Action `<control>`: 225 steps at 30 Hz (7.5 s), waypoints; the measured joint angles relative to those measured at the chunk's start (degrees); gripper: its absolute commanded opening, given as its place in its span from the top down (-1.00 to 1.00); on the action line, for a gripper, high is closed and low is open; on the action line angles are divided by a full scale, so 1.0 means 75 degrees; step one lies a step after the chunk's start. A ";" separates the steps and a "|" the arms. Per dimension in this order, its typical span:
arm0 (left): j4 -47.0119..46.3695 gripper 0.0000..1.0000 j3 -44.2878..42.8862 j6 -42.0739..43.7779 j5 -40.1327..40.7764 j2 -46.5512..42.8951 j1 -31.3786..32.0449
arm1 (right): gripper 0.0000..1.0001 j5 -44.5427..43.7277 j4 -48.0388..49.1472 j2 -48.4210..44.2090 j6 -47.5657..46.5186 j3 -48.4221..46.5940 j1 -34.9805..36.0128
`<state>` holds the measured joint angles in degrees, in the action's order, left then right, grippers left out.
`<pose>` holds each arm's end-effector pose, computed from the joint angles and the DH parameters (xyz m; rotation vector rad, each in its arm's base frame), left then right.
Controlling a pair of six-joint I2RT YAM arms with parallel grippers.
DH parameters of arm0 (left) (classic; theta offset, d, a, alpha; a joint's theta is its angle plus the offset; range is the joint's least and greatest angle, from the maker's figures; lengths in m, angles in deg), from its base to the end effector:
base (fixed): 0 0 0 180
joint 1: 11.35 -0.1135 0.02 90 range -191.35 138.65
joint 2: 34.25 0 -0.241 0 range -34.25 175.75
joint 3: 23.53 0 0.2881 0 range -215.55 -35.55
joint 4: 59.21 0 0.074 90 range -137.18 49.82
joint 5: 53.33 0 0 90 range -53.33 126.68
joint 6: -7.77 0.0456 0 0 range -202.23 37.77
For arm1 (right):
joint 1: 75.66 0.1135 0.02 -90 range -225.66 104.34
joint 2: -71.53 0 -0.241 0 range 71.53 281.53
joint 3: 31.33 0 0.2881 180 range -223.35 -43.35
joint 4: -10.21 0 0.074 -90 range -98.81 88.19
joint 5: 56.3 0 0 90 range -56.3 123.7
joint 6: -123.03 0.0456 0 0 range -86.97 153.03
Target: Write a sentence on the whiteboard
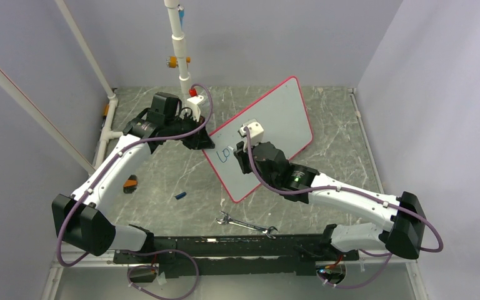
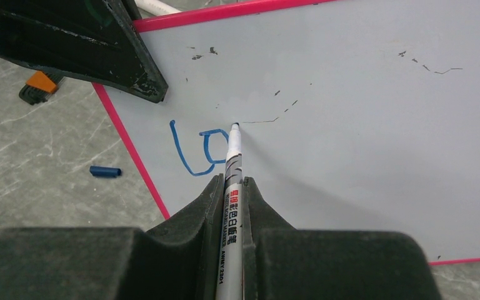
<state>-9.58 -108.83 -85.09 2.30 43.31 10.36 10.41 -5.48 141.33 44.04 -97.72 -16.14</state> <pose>0.3033 -0.1485 0.3131 0.6867 2.2068 -0.9093 0.1849 0.2786 0.2846 -0.5212 1.8289 0.4568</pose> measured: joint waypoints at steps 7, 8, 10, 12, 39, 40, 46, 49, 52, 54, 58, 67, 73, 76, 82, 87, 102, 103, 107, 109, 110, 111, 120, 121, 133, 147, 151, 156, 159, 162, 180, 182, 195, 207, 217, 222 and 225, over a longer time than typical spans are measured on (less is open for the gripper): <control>0.0003 1.00 0.0000 0.0000 0.0006 0.0003 0.0000 | 1.00 0.0003 0.0070 -0.0009 0.0108 0.0070 -0.0012; 0.0003 1.00 0.0000 0.0000 0.0009 0.0006 0.0000 | 1.00 0.0000 0.0090 -0.0015 0.0128 0.0105 -0.0012; 0.0003 1.00 0.0000 0.0000 0.0023 0.0020 -0.0003 | 1.00 0.0003 0.0108 -0.0055 0.0175 0.0245 -0.0012; 0.0000 1.00 0.0000 -0.0003 0.0026 0.0029 -0.0009 | 1.00 0.0003 0.0099 -0.0102 0.0233 0.0408 -0.0012; -0.0003 1.00 0.0000 -0.0012 0.0026 0.0038 -0.0020 | 1.00 -0.0035 -0.0152 0.0061 0.0254 -0.0166 -0.0344; -0.0003 1.00 0.0000 -0.0017 0.0026 0.0038 -0.0020 | 1.00 -0.0038 -0.0149 0.0064 0.0242 -0.0189 -0.0353; -0.0003 1.00 0.0000 -0.0067 0.0026 0.0038 -0.0017 | 1.00 -0.0035 -0.0172 0.0047 0.0187 -0.0227 -0.0367; -0.0009 1.00 -0.0006 -0.0105 0.0026 0.0035 0.0012 | 1.00 -0.0055 -0.0259 -0.0090 0.0187 -0.0227 -0.0385; -0.0006 1.00 -0.0012 -0.0108 0.0026 0.0035 0.0020 | 1.00 -0.0102 -0.0347 -0.0364 0.0189 -0.0213 -0.0399; -0.0009 1.00 -0.0012 -0.0111 0.0026 0.0035 0.0020 | 1.00 -0.0122 -0.0367 -0.0557 0.0189 -0.0175 -0.0411; -0.0009 1.00 -0.0012 -0.0111 0.0026 0.0035 0.0023 | 1.00 -0.0134 -0.0361 -0.0702 0.0219 -0.0038 -0.0475; -0.0009 1.00 -0.0012 -0.0108 0.0026 0.0035 0.0026 | 1.00 -0.0076 -0.0364 -0.0522 0.0303 0.0128 -0.0557; -0.0009 1.00 -0.0012 -0.0111 0.0026 0.0035 0.0032 | 1.00 0.0012 -0.0356 -0.0431 0.0370 0.0134 -0.0577; -0.0009 1.00 -0.0012 -0.0108 0.0026 0.0035 0.0032 | 1.00 0.0108 -0.0344 -0.0396 0.0423 0.0143 -0.0583; -0.0009 1.00 -0.0012 -0.0111 0.0029 0.0035 0.0032 | 1.00 0.0184 -0.0300 -0.0391 0.0507 0.0221 -0.0583; -0.0006 1.00 -0.0012 -0.0108 0.0029 0.0035 0.0032 | 1.00 0.0204 -0.0286 -0.0297 0.0565 0.0256 -0.0583; -0.0006 1.00 -0.0012 -0.0111 0.0055 0.0038 0.0032 | 1.00 0.0178 -0.0262 -0.0259 0.0609 0.0265 -0.0609; -0.0006 1.00 -0.0012 -0.0111 0.0055 0.0038 0.0032 | 1.00 0.0175 -0.0262 -0.0259 0.0615 0.0265 -0.0621; -0.0003 1.00 -0.0012 -0.0111 0.0064 0.0038 0.0032 | 1.00 0.0172 -0.0291 -0.0259 0.0618 0.0256 -0.0659; -0.0006 1.00 -0.0012 -0.0111 0.0070 0.0038 0.0032 | 1.00 0.0166 -0.0323 -0.0251 0.0615 0.0239 -0.0670; -0.0006 1.00 -0.0012 -0.0111 0.0073 0.0038 0.0032 | 1.00 0.0166 -0.0341 -0.0242 0.0615 0.0219 -0.0673; -0.0006 1.00 -0.0012 -0.0111 0.0082 0.0038 0.0032 | 1.00 0.0166 -0.0358 -0.0227 0.0615 0.0204 -0.0676; -0.0006 1.00 -0.0012 -0.0117 0.0108 0.0038 0.0032 | 1.00 0.0149 -0.0507 -0.0140 0.0609 0.0038 -0.0676; -0.0003 1.00 -0.0012 -0.0117 0.0108 0.0038 0.0032 | 1.00 0.0125 -0.0510 -0.0128 0.0606 0.0003 -0.0685; 0.0000 1.00 -0.0012 -0.0114 0.0105 0.0038 0.0038 | 1.00 0.0009 -0.0516 -0.0032 0.0562 -0.0224 -0.0708; 0.0020 1.00 -0.0012 -0.0117 0.0111 0.0038 0.0038 | 1.00 0.0242 -0.0513 -0.0032 0.0472 -0.0227 -0.0737; 0.0023 1.00 -0.0012 -0.0117 0.0117 0.0038 0.0038 | 1.00 0.0338 -0.0475 -0.0064 0.0475 -0.0152 -0.0743; 0.0026 1.00 -0.0012 -0.0117 0.0143 0.0038 0.0038 | 1.00 0.0493 -0.0475 -0.0122 0.0481 -0.0020 -0.0740; 0.0029 1.00 -0.0012 -0.0119 0.0160 0.0038 0.0038 | 1.00 0.0551 -0.0469 -0.0140 0.0501 0.0041 -0.0740; 0.0032 1.00 -0.0012 -0.0119 0.0163 0.0038 0.0038 | 1.00 0.0580 -0.0472 -0.0181 0.0527 0.0122 -0.0740; 0.0029 1.00 -0.0012 -0.0122 0.0160 0.0038 0.0038 | 1.00 0.0192 -0.0711 -0.0236 0.0592 0.0204 -0.0909; 0.0026 1.00 -0.0012 -0.0117 0.0154 0.0035 0.0050 | 1.00 0.0146 -0.0860 -0.0224 0.0548 0.0055 -0.0965; 0.0029 1.00 -0.0020 -0.0119 0.0154 0.0035 0.0064 | 1.00 -0.0149 -0.1571 -0.1580 0.0154 -0.1067 -0.1107; 0.0044 1.00 -0.0035 -0.0117 0.0157 0.0035 0.0067 | 1.00 0.0752 -0.1696 -0.1781 0.0224 -0.0472 -0.2282; 0.0044 1.00 -0.0035 -0.0117 0.0154 0.0035 0.0067 | 1.00 0.1160 -0.1722 -0.2116 0.0213 0.0201 -0.2678; 0.0047 1.00 -0.0035 -0.0117 0.0154 0.0035 0.0070 | 1.00 0.1343 -0.1641 -0.2119 0.0187 0.0393 -0.2699; 0.0044 1.00 -0.0035 -0.0117 0.0154 0.0035 0.0070 | 1.00 0.1408 -0.1533 -0.2116 0.0154 0.0478 -0.2713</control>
<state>-9.25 -109.09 -85.96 3.46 43.58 10.89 20.97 -16.97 125.46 45.19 -94.14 -36.48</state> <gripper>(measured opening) 0.055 0.132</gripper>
